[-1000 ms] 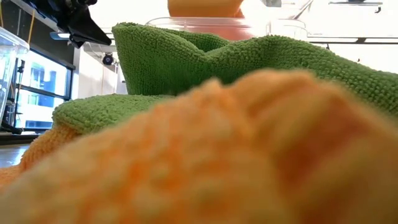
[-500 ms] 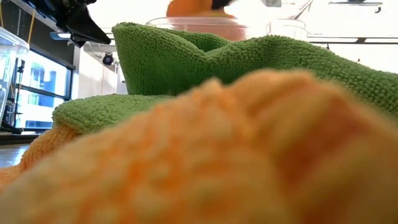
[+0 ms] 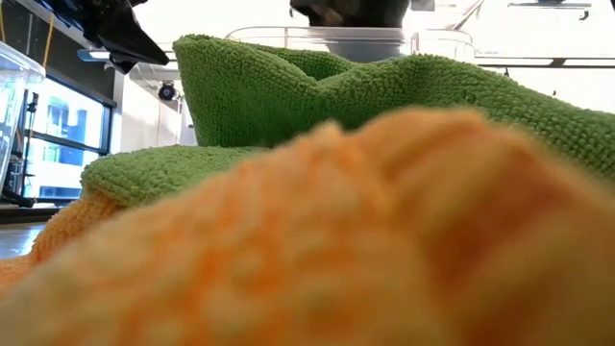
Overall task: Sort microfiber towel by color & place in baskets
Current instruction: Put the yellow microfiber towel into the right transparent bin
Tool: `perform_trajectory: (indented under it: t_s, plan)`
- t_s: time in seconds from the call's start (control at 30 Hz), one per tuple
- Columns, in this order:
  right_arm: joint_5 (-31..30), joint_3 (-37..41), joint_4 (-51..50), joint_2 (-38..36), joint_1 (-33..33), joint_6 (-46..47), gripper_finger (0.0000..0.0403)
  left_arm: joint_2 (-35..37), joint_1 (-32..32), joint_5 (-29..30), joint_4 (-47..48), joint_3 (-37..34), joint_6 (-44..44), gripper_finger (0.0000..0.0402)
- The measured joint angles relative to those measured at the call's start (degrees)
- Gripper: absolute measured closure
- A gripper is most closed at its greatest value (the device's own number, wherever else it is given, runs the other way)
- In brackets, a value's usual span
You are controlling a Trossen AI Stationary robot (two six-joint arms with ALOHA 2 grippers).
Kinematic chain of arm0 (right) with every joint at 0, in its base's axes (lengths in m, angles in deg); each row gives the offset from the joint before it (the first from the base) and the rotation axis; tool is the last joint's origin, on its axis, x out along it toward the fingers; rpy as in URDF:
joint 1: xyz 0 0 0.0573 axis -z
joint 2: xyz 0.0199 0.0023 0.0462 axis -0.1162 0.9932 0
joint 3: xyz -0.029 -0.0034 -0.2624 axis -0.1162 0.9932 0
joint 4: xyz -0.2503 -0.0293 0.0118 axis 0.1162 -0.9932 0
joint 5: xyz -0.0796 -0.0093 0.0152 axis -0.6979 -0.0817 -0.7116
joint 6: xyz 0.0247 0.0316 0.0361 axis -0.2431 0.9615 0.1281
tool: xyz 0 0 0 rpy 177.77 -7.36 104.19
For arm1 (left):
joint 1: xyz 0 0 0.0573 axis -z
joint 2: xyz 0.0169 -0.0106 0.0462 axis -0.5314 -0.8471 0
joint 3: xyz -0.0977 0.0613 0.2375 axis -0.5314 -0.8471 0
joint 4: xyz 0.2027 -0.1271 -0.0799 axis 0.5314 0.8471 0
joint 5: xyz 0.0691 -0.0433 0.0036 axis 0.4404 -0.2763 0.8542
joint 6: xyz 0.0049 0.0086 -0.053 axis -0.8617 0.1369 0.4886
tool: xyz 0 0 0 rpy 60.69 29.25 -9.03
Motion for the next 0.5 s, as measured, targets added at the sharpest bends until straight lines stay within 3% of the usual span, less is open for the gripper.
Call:
perform_trajectory:
  t_s: [0.27,0.5]
  plan:
    - [5.93,7.48,10.58,-0.15,1.30,-1.50,0.0396,-0.01,-0.01,-0.92,-0.01,0.00,0.00,0.0401]
    - [6.52,7.03,13.23,-0.07,1.38,-6.47,0.0357,-0.01,-0.01,-0.87,0.24,0.02,-0.02,0.0401]
